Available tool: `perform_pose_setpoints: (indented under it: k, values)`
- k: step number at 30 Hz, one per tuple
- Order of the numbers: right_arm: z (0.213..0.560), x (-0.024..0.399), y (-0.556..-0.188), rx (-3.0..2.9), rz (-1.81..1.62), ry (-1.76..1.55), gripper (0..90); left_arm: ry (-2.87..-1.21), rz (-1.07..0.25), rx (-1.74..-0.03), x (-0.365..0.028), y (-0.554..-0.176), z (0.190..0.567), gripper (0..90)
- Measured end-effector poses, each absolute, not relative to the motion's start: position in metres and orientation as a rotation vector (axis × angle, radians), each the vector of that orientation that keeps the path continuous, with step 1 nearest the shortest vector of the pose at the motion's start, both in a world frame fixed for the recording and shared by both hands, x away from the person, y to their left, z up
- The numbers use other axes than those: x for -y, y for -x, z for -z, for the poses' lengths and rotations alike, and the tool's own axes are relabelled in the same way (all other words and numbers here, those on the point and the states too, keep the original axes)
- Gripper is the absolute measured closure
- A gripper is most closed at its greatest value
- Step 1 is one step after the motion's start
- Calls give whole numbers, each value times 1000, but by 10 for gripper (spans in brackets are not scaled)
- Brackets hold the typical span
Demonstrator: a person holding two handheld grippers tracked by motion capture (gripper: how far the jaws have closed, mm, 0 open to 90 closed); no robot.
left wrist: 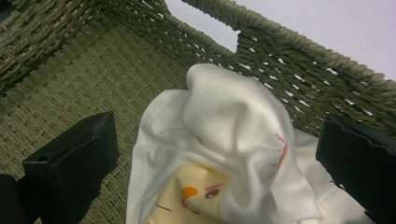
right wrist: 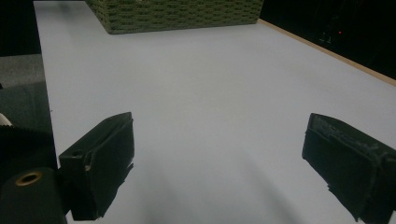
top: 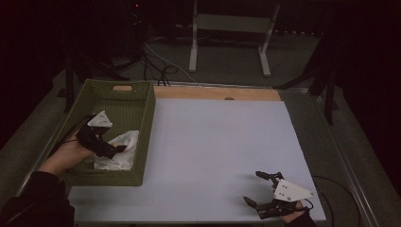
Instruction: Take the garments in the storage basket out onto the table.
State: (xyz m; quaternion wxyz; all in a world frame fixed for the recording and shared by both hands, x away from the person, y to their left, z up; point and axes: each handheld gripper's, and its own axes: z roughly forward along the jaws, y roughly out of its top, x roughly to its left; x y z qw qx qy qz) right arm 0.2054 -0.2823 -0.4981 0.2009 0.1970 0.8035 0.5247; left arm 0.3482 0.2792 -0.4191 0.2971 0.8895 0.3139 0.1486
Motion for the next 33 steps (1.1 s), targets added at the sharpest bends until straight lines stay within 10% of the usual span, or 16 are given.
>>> perform_pose_setpoints:
  k: [33]
  values:
    - [499, 284, -207, -2242, -1464, -560, 95, -2602, -94, -1039, -278, -370, 466, 13]
